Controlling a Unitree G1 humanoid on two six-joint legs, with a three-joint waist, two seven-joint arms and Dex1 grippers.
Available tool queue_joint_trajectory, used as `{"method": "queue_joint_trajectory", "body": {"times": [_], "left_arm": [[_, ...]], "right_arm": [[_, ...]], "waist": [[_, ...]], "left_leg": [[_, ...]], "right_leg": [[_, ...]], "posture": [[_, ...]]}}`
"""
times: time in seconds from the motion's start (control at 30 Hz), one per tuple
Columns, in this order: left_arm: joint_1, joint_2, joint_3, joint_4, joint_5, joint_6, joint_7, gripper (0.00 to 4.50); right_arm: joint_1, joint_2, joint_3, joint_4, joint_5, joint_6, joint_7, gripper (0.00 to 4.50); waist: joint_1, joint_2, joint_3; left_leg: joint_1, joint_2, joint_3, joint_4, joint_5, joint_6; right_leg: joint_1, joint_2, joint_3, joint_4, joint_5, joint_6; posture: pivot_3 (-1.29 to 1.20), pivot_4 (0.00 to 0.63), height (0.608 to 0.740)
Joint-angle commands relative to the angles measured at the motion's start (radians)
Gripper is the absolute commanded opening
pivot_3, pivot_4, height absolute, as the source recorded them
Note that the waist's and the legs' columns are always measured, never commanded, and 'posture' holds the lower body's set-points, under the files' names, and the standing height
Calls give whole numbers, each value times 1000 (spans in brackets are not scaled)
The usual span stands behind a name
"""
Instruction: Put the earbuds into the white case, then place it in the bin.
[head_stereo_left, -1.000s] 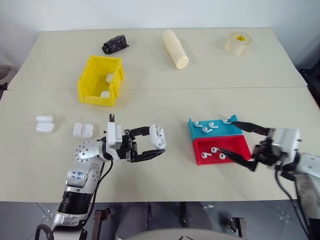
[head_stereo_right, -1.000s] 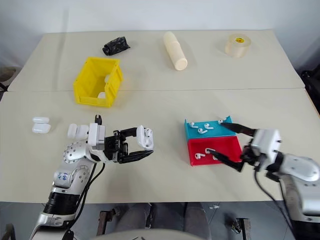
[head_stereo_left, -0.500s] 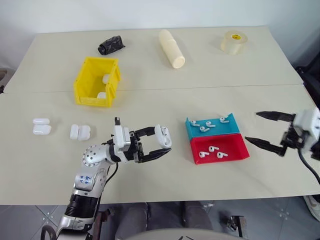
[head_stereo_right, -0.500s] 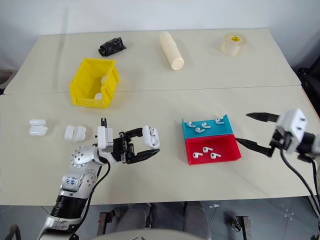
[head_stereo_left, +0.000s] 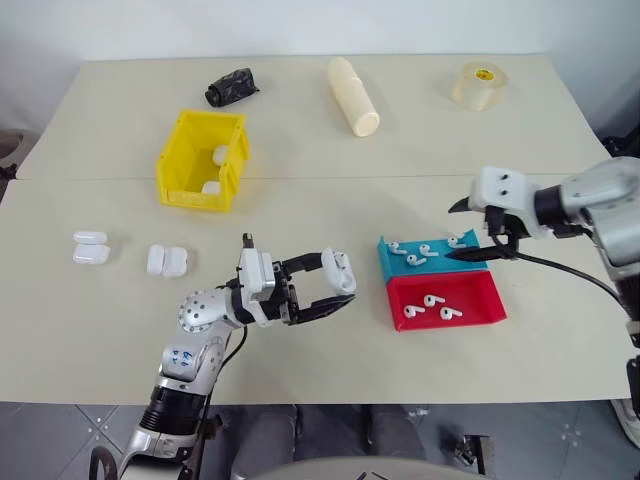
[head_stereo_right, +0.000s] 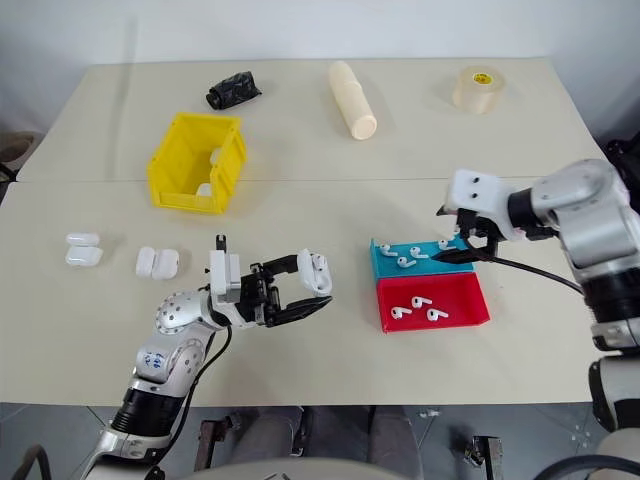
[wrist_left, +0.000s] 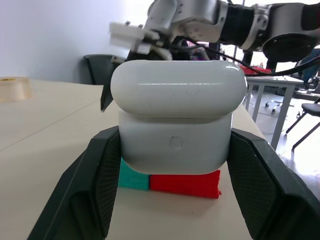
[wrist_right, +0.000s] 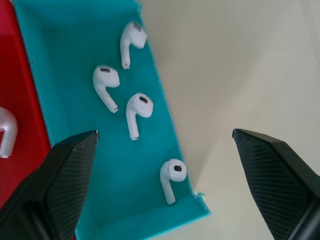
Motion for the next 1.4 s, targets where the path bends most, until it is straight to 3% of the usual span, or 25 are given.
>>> {"method": "queue_joint_trajectory", "body": {"times": [0.03,0.57,0.67,0.8,1.13,1.23,1.33,1.4], "left_arm": [[-5,-4,4,-30,-5,-30,0,2779],[7,-19,-5,-6,3,-75,2,2779],[2,-22,-5,-8,3,-74,6,2779],[-4,-21,-4,-15,1,-65,11,2779],[-2,-19,-2,-11,-1,-68,6,2779],[1,-20,-1,-2,-1,-76,0,2779],[4,-21,0,6,0,-83,-4,2779],[4,-21,0,8,0,-85,-6,2779]], "right_arm": [[-55,16,32,49,-71,-17,15,4485],[-145,62,105,178,-255,-94,53,4485],[-139,73,107,180,-264,-99,56,3846],[-128,86,102,187,-270,-103,47,2548],[-119,95,98,186,-280,-109,49,2548],[-113,97,96,185,-281,-109,51,1996],[-108,101,94,184,-282,-108,49,1075],[-107,103,92,184,-282,-107,48,1075]], "waist": [[-1,0,0],[-2,0,0],[-2,0,0],[-4,0,0],[-4,0,0],[-5,0,0],[-4,0,0],[-4,0,0]], "left_leg": [[0,0,0,0,0,0],[0,0,0,0,0,0],[0,0,0,0,0,0],[0,0,0,0,0,0],[0,0,0,1,0,0],[0,0,0,1,0,0],[0,0,0,1,0,0],[0,0,0,1,0,0]], "right_leg": [[0,0,0,0,0,0],[-1,0,0,0,0,0],[-1,0,0,0,0,0],[0,0,0,0,0,0],[0,0,0,1,0,0],[0,0,0,1,0,0],[0,0,0,1,0,0],[0,0,0,1,0,0]], "posture": [[0,150,740],[0,150,740],[0,150,740],[0,150,740],[0,150,740],[0,150,740],[0,150,740],[0,150,740]]}}
